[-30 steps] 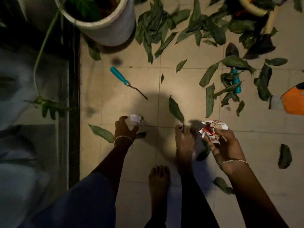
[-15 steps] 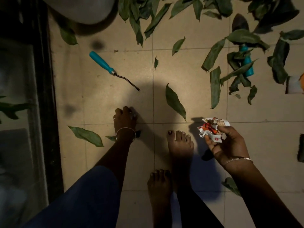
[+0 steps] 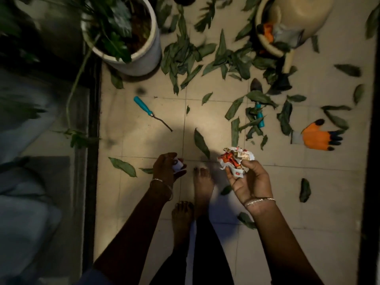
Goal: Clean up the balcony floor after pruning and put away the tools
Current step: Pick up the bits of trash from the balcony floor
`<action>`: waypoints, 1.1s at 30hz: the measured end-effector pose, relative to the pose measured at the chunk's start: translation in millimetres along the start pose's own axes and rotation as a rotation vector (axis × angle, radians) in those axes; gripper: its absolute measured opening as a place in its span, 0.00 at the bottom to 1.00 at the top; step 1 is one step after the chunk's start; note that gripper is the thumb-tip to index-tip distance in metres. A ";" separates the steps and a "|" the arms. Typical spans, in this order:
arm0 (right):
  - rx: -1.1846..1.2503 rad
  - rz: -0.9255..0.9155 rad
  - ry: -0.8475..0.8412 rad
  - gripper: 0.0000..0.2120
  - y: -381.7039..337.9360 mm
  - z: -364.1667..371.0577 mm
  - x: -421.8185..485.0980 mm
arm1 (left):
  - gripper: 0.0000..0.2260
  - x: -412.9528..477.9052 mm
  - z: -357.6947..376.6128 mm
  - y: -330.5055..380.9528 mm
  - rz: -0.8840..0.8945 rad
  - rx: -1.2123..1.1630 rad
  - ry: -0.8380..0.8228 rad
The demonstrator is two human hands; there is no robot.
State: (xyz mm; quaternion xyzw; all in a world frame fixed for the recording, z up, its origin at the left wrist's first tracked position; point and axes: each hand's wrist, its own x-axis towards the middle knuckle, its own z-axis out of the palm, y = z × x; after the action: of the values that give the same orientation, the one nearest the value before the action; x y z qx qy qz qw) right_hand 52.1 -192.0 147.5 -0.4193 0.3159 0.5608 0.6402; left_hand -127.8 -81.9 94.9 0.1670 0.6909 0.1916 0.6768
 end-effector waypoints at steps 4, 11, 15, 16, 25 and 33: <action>-0.012 0.001 -0.083 0.15 -10.2 56.7 -89.8 | 0.05 -103.7 -0.5 63.5 -0.026 -0.217 -0.070; -0.097 -0.020 -0.276 0.30 -13.6 126.9 -243.6 | 0.04 -287.4 -42.4 148.3 0.000 -0.448 -0.229; -0.150 0.032 -0.410 0.26 -6.5 146.7 -307.0 | 0.07 -366.6 -84.0 165.2 -0.002 -0.520 -0.175; -0.161 0.059 -0.443 0.25 -4.8 148.5 -317.6 | 0.08 -379.2 -93.4 164.1 -0.003 -0.543 -0.185; -0.570 0.344 -0.611 0.28 4.5 161.5 -402.0 | 0.06 -500.9 -171.5 92.4 0.101 -0.979 -0.106; -1.079 0.505 -0.580 0.25 99.4 146.2 -447.4 | 0.05 -585.0 -251.2 -34.1 0.121 -1.361 0.240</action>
State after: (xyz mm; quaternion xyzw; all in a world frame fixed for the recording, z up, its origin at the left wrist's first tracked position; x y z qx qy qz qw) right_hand -131.9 -262.5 586.3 -0.4264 -0.1061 0.8633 0.2484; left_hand -361.3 -407.9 590.5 -0.2789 0.4768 0.6367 0.5380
